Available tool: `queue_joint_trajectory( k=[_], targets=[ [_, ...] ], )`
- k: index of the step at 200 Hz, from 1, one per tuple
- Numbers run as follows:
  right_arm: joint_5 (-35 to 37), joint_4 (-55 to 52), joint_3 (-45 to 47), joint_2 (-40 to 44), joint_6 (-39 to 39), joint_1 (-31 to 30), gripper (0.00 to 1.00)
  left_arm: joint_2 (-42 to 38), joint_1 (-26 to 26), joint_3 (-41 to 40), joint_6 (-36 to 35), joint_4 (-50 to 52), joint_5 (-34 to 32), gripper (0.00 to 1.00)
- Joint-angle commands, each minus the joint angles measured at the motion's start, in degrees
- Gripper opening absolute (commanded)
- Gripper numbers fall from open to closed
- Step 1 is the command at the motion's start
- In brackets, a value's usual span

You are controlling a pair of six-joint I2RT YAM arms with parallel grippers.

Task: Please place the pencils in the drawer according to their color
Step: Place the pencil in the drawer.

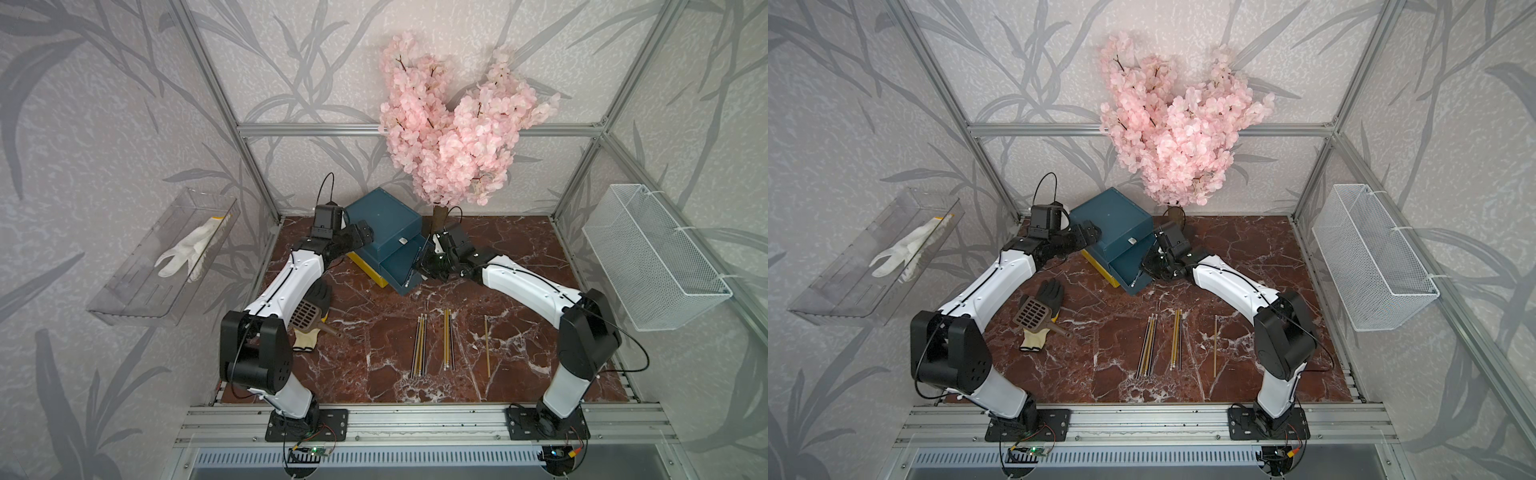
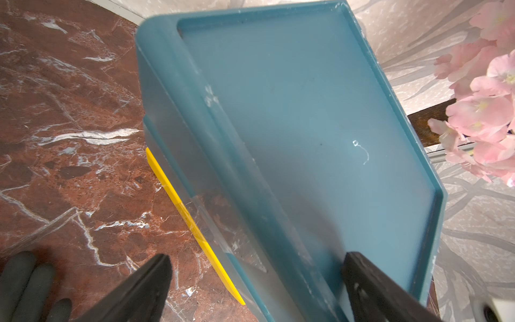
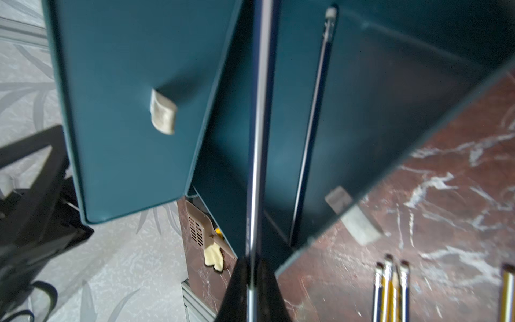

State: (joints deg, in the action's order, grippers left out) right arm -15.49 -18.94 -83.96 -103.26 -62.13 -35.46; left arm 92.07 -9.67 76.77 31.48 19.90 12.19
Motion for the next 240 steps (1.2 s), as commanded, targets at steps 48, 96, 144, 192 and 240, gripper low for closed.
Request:
queue_joint_trajectory(
  k=[48,96,144,192,240],
  targets=[
    [2.84,-0.84,-8.62,-6.92,0.55,1.36,0.00,2.85,-0.24,-2.34,-2.83,9.46,-0.65,1.00],
    [4.06,-3.95,-10.48,-9.57,3.22,1.30,0.00,2.85,-0.22,-2.42,-2.66,9.42,-0.54,1.00],
    [2.76,-4.90,-9.36,-10.20,3.94,0.44,0.00,2.89,-0.26,-2.33,-2.39,9.19,-0.50,1.00],
    [1.05,-6.01,-8.85,-10.56,4.64,-0.81,0.00,2.98,-0.26,-2.25,-2.46,9.10,-0.45,1.00],
    [1.75,-8.64,-11.17,-9.68,6.34,-0.92,0.36,3.22,-0.26,-2.33,-2.13,8.76,-0.30,1.00]
  ],
)
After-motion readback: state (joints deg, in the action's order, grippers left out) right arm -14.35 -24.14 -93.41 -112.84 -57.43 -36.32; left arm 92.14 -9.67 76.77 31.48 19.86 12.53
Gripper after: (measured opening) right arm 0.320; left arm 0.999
